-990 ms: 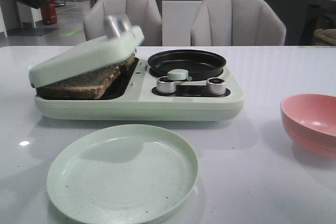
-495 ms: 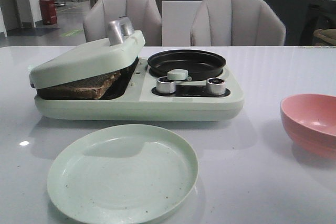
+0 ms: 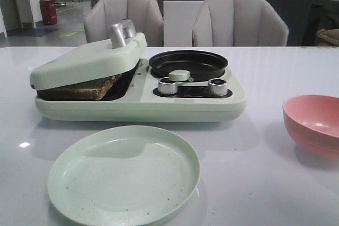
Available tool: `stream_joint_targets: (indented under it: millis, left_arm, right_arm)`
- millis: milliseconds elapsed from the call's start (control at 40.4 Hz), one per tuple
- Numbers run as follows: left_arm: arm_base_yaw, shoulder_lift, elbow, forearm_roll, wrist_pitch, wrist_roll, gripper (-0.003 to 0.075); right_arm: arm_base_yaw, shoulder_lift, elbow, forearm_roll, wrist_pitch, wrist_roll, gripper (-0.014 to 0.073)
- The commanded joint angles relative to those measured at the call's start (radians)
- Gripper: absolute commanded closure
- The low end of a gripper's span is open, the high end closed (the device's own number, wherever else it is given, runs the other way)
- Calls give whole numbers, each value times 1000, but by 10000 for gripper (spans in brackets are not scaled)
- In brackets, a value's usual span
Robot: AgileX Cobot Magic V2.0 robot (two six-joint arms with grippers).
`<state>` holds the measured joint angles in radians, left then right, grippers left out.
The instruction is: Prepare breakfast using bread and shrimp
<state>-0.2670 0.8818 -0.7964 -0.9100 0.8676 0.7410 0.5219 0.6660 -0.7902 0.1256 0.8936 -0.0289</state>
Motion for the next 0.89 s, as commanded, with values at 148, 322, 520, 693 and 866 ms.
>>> stream_joint_targets:
  millis: [148,322,520,693,866]
  left_arm:
    - [-8,-205,72,-58,-19,3,622]
    - [-8,-282,89,-50,-19,3,622]
    - [-8,-288,89,-52,-16,3,622]
    - [-8,-288,89,-52,-16,3,622]
    - [-8,-288,89,-52,-16,3,622]
  right_arm:
    - [-1,-2,-27,-1,-66,1,90]
    - [-1,-2,-27,-1,-66,1,90]
    - [-1,-2,-27,-1,-66,1,90]
    - [-1,-2,-27,-1,-65,1,90]
    - [-1,-2,-27,11,-69,1,90]
